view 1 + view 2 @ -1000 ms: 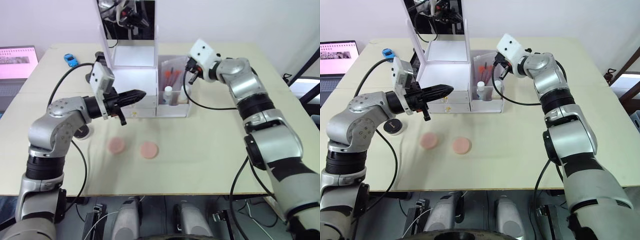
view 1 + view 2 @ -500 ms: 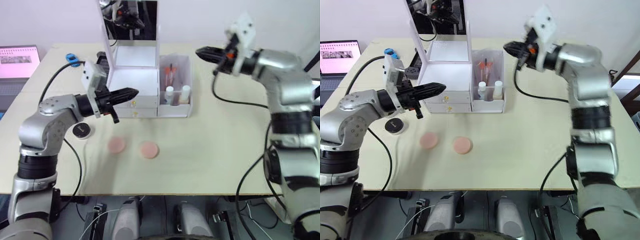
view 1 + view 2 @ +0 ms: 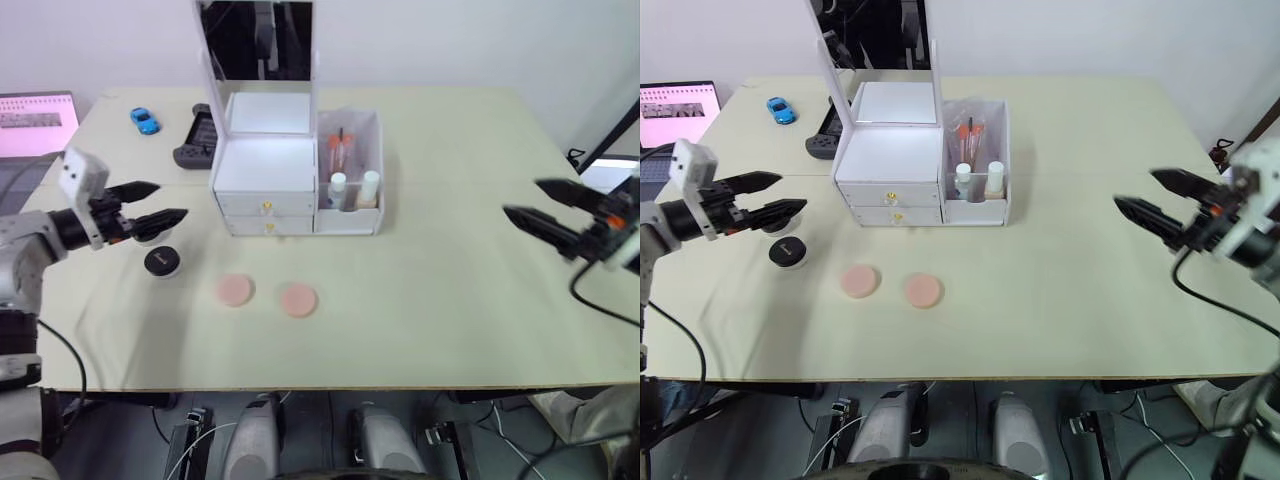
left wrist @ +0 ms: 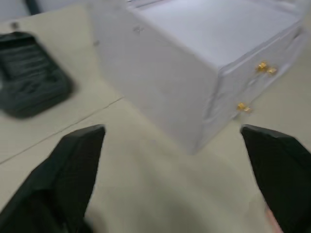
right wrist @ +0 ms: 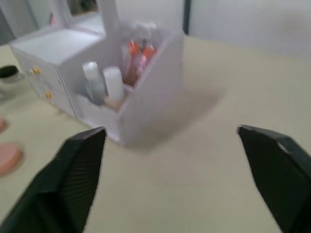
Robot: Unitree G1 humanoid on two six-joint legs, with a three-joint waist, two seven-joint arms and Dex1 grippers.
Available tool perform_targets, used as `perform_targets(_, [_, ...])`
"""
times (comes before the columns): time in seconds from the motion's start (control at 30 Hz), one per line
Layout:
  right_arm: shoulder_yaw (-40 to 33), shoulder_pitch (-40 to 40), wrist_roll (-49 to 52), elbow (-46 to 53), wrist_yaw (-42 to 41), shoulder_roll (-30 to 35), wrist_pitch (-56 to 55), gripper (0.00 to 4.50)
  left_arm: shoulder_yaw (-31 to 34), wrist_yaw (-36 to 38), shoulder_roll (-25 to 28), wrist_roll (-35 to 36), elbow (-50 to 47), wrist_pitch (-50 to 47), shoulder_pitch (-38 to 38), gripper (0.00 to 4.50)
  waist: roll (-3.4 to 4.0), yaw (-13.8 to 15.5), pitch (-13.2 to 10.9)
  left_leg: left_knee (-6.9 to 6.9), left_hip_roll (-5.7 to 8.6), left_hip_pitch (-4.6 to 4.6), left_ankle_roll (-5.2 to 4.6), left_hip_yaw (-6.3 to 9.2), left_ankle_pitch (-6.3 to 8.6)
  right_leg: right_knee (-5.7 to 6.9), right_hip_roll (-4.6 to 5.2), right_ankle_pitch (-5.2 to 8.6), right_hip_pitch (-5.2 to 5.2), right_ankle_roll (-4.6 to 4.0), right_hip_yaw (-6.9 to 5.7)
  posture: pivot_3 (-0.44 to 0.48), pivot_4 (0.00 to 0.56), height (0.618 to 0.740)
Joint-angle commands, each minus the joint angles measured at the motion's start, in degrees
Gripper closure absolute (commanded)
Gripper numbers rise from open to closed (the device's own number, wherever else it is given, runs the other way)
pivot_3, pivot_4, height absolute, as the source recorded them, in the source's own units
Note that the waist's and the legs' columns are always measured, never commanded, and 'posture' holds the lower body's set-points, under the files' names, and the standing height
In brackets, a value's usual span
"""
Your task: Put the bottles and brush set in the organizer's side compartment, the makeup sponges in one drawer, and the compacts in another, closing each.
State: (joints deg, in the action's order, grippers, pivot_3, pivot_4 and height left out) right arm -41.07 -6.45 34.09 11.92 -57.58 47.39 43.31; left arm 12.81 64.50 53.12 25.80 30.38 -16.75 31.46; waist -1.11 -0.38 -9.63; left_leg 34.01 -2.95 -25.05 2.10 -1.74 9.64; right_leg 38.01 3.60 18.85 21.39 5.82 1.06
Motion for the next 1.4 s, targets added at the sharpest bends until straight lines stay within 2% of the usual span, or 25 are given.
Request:
perform_targets(0.03, [-6.96, 6.16, 0.82, -0.65, -1.36, 0.89, -2.7, 0.07, 3.59, 1.13, 3.32, -2.31, 10.7, 7.36, 2.57, 0.04, -0.01, -0.18, 0.0, 0.0, 0.0, 0.0, 0.0, 0.0, 0.0, -0.02, 0.0, 0.0, 0.0, -0.01, 0.0, 0.0, 0.15, 0.74])
perform_targets(0.13, [-8.72, 10.43, 0.54, -2.03, -1.56, 0.34, -5.38, 0.07, 4.87, 1.88, 4.71, -3.13, 17.12, 10.69, 2.3, 0.04, -0.01, -0.44, 0.01, 0.0, -0.01, 0.02, 0.0, -0.04, 0.0, -0.03, 0.04, 0.04, 0.0, -0.07, 0.04, 0.0, 0.15, 0.74])
perform_targets(0.27, [-7.97, 11.99, 0.49, -3.13, -0.75, 0.0, -7.86, 0.07, 5.38, 3.5, 5.22, -3.37, 19.51, 12.0, 1.7, 0.04, 0.0, -0.59, 0.02, -0.03, -0.05, 0.04, 0.0, -0.06, 0.0, -0.02, 0.03, 0.02, 0.01, -0.03, 0.05, 0.0, 0.15, 0.74])
perform_targets(0.47, [-5.54, 8.22, 1.97, -4.0, 1.25, 3.06, -6.84, 0.07, 5.44, 3.68, 5.23, -3.99, 17.75, 12.78, 1.45, 0.04, 0.0, -0.4, 0.02, -0.01, -0.05, 0.04, 0.0, -0.06, 0.0, -0.02, 0.04, 0.01, -0.01, -0.02, 0.04, 0.0, 0.15, 0.74])
perform_targets(0.6, [1.21, 2.54, 3.06, -0.75, 1.79, 6.38, -4.88, 0.07, 7.95, 0.18, 2.94, -1.56, 5.18, 11.12, -2.72, 0.04, 0.0, -0.44, 0.02, -0.01, -0.08, 0.03, 0.01, -0.07, 0.0, -0.01, 0.07, 0.01, 0.0, -0.03, 0.06, 0.0, 0.15, 0.74])
perform_targets(0.67, [6.52, -3.38, 6.87, 3.08, 3.44, 6.91, -0.52, 0.07, 10.86, -6.36, -0.39, 2.26, -6.68, 4.18, -6.42, 0.04, 0.02, -0.53, 0.03, -0.03, -0.17, 0.04, 0.0, -0.07, 0.0, 0.01, 0.11, 0.01, 0.01, -0.03, 0.1, 0.0, 0.15, 0.74])
perform_targets(0.77, [15.43, -9.96, 5.48, 7.66, 5.86, 8.86, 2.07, 0.07, 12.67, -13.23, -5.13, 5.64, -24.62, -2.65, -14.55, 0.04, 0.07, -0.82, 0.03, -0.02, -0.38, 0.04, 0.0, -0.01, 0.01, 0.05, 0.08, -0.02, 0.04, 0.01, 0.17, 0.0, 0.15, 0.74])
perform_targets(0.87, [23.7, -16.1, 4.0, 9.67, 5.63, 10.47, 2.72, 0.07, 11.48, -19.9, -9.49, 7.6, -39.22, -8.76, -20.44, 0.04, 0.02, -0.66, 0.01, -0.02, -0.4, 0.03, -0.05, -0.03, 0.04, 0.02, 0.02, -0.02, 0.05, 0.01, 0.21, 0.0, 0.15, 0.74])
perform_targets(1.03, [33.09, -31.36, 7.61, 7.92, 7.99, 5.51, 9.78, 0.07, 8.09, -32.68, -17.74, 11.74, -56.15, -17.94, -23.44, 0.04, -0.02, -0.33, 0.0, 0.13, -0.42, 0.03, -0.04, -0.06, 0.03, 0.03, -0.04, -0.03, -0.03, -0.06, 0.16, 0.0, 0.15, 0.74])
perform_targets(1.07, [35.02, -33.96, 8.43, 7.08, 8.11, 4.21, 12.12, 0.07, 6.63, -35.3, -19.58, 10.97, -58.86, -18.51, -24.14, 0.04, -0.02, -0.31, 0.01, 0.14, -0.4, 0.03, -0.04, -0.1, 0.03, 0.02, -0.02, -0.03, -0.04, -0.06, 0.19, 0.0, 0.15, 0.74])
perform_targets(1.23, [41.25, -41.61, 2.79, 3.1, 10.61, -1.13, 9.24, 0.07, 1.01, -45.68, -28.16, 8.14, -65.7, -19.94, -25.85, 0.04, -0.07, -0.28, 0.03, 0.13, -0.2, 0.03, -0.05, -0.13, 0.04, 0.0, -0.03, -0.06, -0.02, -0.04, 0.22, 0.0, 0.15, 0.74])
perform_targets(1.4, [43.39, -42.45, -0.28, 2.95, 10.78, -1.39, 8.09, 0.07, -4.24, -55.02, -36.1, 1.83, -64.23, -18.2, -23.8, 0.04, -0.08, 0.01, 0.04, 0.17, -0.05, 0.0, -0.05, -0.02, 0.03, 0.01, -0.02, -0.05, -0.05, -0.03, 0.16, 0.0, 0.15, 0.74])
